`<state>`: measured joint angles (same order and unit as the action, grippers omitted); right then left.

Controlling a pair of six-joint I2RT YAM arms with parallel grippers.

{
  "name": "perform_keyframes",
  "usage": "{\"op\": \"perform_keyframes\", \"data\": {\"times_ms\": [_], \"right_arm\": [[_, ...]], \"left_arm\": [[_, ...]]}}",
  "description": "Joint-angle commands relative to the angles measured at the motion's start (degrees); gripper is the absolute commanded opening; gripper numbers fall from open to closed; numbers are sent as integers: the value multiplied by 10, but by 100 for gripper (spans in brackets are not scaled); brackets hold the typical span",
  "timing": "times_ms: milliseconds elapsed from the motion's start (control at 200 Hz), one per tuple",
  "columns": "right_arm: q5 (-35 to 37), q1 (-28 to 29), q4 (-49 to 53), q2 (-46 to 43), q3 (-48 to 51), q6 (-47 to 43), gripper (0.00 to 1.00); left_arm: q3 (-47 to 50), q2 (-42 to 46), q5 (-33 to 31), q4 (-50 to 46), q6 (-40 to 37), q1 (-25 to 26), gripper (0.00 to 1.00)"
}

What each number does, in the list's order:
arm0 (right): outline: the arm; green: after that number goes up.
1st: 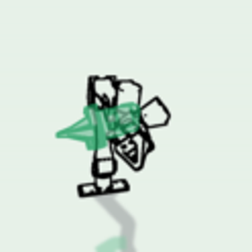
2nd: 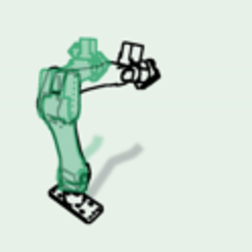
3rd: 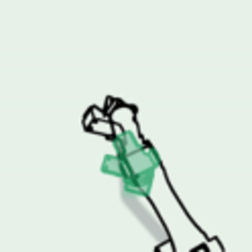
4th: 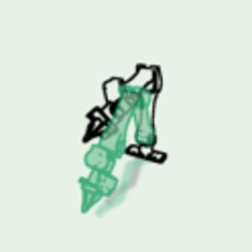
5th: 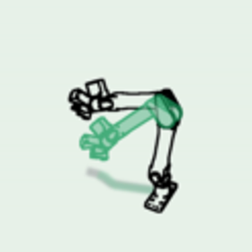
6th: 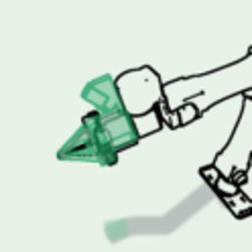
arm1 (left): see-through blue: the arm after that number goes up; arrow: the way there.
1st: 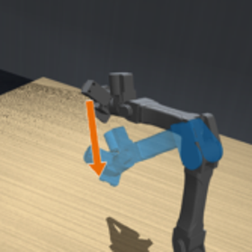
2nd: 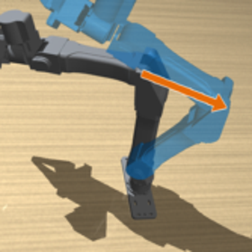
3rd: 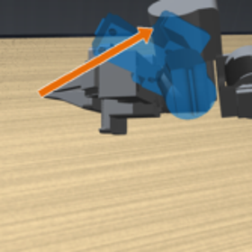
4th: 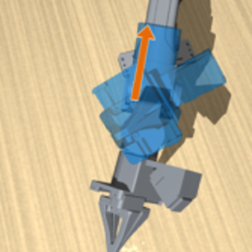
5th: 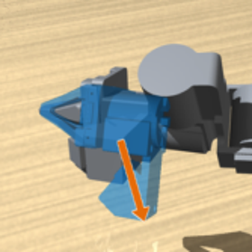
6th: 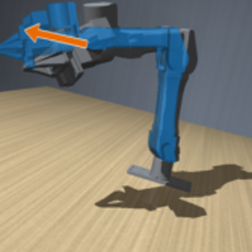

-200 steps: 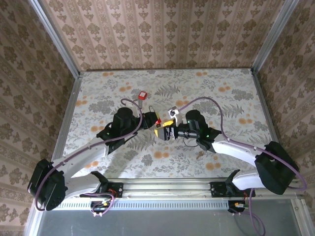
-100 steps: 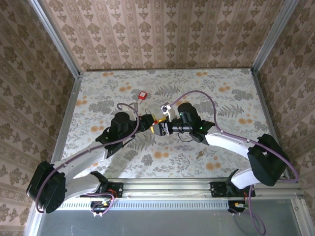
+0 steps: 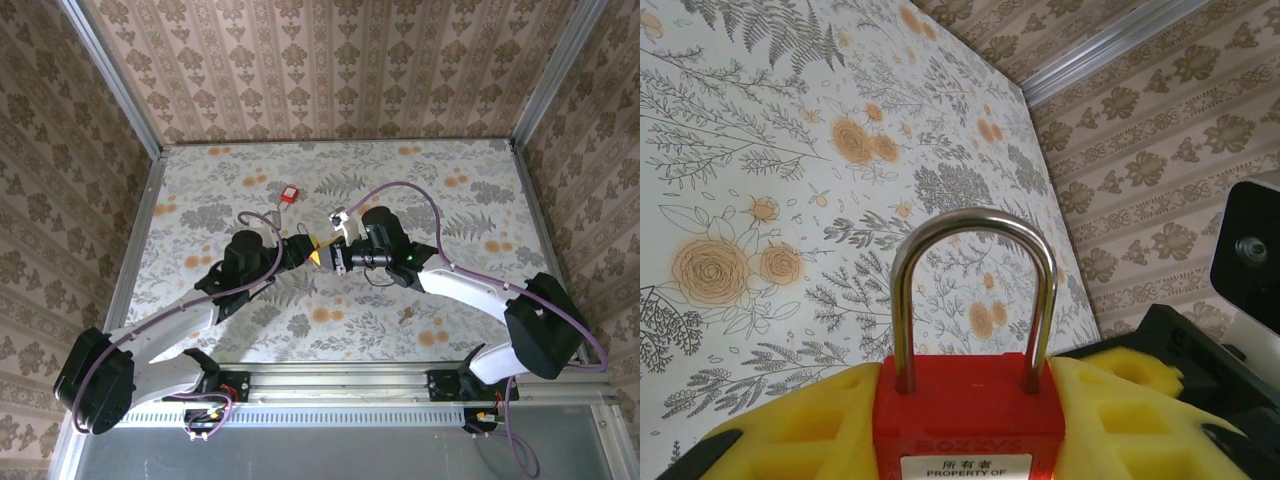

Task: Unlock with the key

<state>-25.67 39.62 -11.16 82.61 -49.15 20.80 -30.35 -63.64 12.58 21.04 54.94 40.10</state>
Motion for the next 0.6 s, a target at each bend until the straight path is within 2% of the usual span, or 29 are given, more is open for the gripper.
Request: {"op": "perform_keyframes", "data": {"times_ms": [0,20,50,70,155,225,345,475,595], "right_arm": [[-12,3,-7,-25,-4,-13,4],[-11,3,-6,-25,-1,-14,2],[-10,2,-4,-25,1,-16,0],[-8,2,-2,-42,4,-18,0],[0,-1,4,-55,17,-18,0],[4,-4,0,-65,32,-16,0],[15,-8,-1,-77,51,-15,0],[28,-9,1,-83,64,-21,0],[27,-14,1,-83,66,-22,0]], "left_arm": [[-4,-10,49,69,23,13,0],[-6,-11,50,67,22,13,1],[-9,-11,50,63,22,13,15],[-10,-11,49,60,23,13,21],[-12,-6,41,51,24,12,31],[-17,-2,36,39,23,9,55],[-29,7,25,4,21,1,77],[-36,28,11,-48,23,-17,85],[-42,47,8,-89,4,-30,84]]}}
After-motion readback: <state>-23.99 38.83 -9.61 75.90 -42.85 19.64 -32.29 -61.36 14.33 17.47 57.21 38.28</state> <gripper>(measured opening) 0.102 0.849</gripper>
